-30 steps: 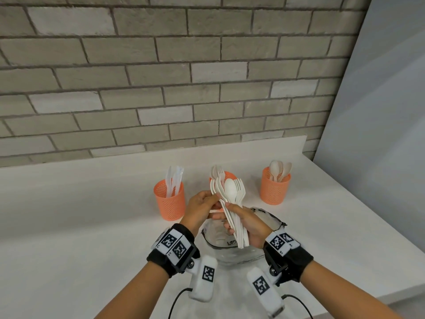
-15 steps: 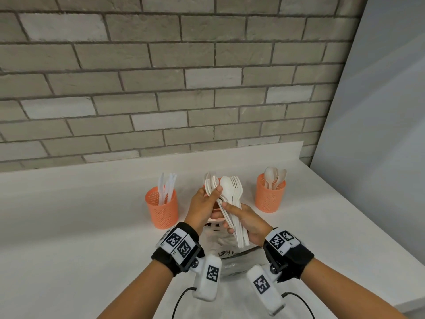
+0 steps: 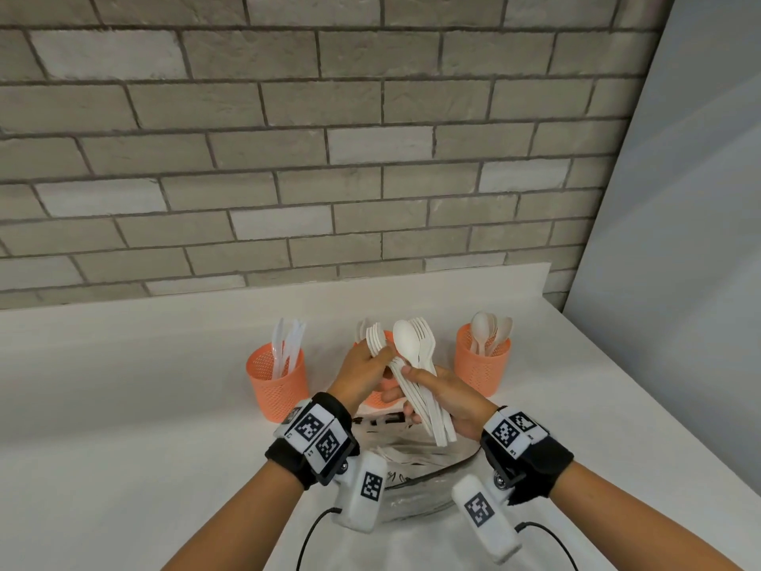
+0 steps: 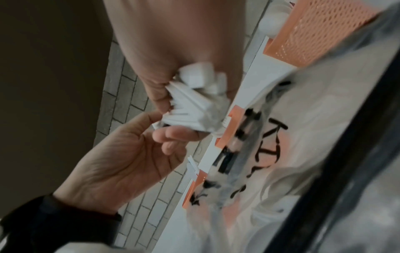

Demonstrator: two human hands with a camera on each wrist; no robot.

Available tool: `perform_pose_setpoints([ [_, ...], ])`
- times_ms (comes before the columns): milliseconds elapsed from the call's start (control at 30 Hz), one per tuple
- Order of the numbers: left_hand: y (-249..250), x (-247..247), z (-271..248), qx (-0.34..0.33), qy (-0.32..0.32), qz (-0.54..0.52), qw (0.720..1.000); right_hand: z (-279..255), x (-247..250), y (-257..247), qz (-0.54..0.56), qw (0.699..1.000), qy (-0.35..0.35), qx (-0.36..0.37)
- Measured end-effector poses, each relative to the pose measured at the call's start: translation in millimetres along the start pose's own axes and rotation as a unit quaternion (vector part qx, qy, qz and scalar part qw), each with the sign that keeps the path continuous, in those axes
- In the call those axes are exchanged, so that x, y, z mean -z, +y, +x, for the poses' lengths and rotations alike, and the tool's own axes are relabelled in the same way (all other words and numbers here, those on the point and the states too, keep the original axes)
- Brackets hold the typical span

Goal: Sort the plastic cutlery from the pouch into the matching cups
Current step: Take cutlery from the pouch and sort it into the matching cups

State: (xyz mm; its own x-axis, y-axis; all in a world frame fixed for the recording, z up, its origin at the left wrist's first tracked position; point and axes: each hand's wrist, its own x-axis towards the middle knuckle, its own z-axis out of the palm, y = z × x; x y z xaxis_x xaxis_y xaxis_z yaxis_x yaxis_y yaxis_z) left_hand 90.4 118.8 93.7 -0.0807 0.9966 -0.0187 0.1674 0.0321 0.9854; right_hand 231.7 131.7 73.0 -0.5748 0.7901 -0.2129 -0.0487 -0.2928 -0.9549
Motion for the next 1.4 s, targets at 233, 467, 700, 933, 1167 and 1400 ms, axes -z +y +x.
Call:
perform_pose_setpoints([
  [233, 20.0, 23.0, 33.1, 0.014, 0.015, 0.000, 1.000, 7.2, 23.8, -11.2, -0.015, 1.000, -0.001, -0.026],
  [467, 47.4, 57.6, 72.3, -0.113, 0.165, 0.037, 0.979, 15.1, 53.2, -15.4, -0.025, 0.999, 0.035, -0.028],
  [700, 2.2, 45.2, 87.8, -0.102, 0.105, 0.206, 0.967, 21.5, 63.0, -20.2, -0.013, 0.998, 0.049, -0.041],
  [933, -38.8, 23.3, 99.3, -0.037, 0.021, 0.337, 0.941, 19.8, 65.6, -18.7, 0.003, 0.997, 0.045, -0.059],
  [1167, -27.3, 16.2, 93.6, -0.063, 0.073, 0.490, 0.866, 14.7, 62.5, -14.3, -0.042, 0.997, 0.043, -0.047],
  [1400, 10.2, 0.0, 57.4, -0.110, 0.122, 0.220, 0.961, 18.4, 44.3, -7.2, -0.184, 0.974, 0.124, 0.054],
])
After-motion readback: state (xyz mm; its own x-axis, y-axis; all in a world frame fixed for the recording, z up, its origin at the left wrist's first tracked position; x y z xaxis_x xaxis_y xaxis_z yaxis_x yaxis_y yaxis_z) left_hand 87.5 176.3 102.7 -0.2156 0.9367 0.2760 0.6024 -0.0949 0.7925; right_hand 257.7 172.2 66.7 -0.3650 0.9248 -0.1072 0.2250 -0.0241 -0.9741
